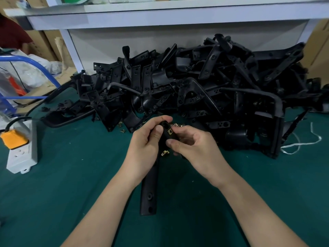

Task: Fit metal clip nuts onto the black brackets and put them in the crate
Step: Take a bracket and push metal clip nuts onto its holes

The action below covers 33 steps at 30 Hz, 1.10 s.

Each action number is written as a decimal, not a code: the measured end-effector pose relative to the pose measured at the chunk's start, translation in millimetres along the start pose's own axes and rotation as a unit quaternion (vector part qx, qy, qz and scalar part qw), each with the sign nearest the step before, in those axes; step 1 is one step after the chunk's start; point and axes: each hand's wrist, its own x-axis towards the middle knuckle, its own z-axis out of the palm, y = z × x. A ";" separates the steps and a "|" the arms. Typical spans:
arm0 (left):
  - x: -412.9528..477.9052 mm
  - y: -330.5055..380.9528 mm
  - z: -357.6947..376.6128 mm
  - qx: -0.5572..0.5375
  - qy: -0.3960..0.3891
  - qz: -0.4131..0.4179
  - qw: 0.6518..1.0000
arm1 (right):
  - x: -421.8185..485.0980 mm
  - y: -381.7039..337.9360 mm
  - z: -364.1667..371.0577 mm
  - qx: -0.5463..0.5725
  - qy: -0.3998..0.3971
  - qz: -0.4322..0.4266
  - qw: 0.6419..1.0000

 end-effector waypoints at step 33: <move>-7.2 -3.7 13.4 0.177 0.076 0.093 0.977 | -0.7 -13.6 -23.3 -0.165 0.079 -0.109 0.977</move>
